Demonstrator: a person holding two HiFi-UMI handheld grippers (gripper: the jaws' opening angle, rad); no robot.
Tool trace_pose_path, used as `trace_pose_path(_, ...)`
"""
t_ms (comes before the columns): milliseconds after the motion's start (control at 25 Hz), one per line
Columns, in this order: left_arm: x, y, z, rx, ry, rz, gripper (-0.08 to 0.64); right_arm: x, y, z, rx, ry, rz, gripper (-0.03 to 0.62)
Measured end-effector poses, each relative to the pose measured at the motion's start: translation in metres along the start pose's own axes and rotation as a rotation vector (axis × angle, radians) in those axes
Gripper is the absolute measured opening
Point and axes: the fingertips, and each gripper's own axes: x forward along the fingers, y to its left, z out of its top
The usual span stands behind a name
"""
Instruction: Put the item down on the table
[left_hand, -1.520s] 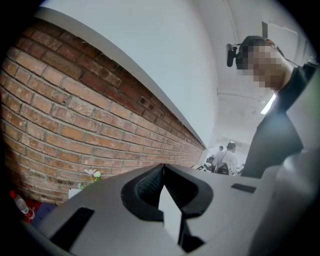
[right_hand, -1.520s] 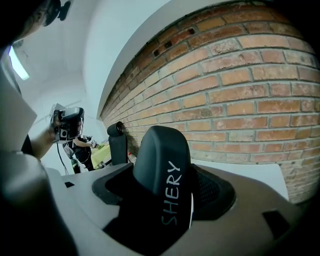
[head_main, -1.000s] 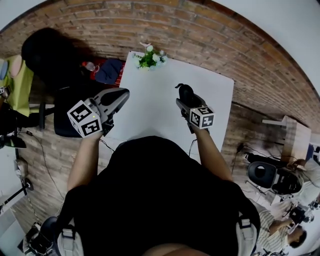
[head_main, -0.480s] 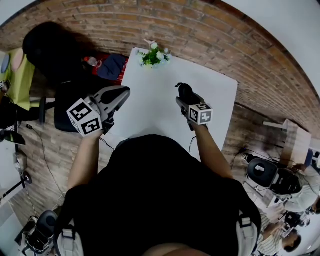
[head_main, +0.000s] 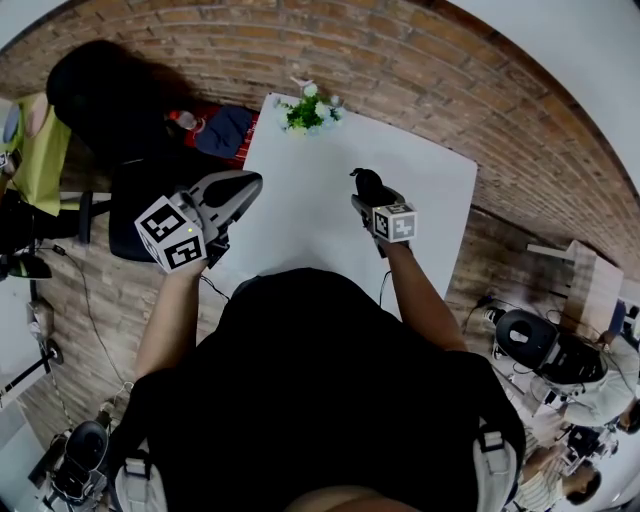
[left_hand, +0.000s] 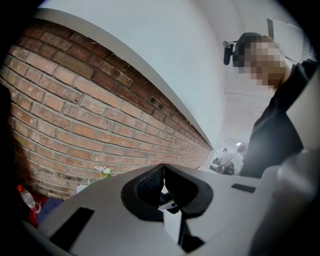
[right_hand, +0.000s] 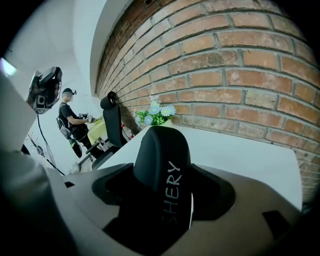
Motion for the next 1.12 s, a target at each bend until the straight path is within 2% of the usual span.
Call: trace_pose_path(1120, 0.002, 0.004, -0.001, -0.002, 0.010, -0.002, 0.012, 0.059, -0.020, -0.063, 0.027, 0.160, -0.025, 0.349)
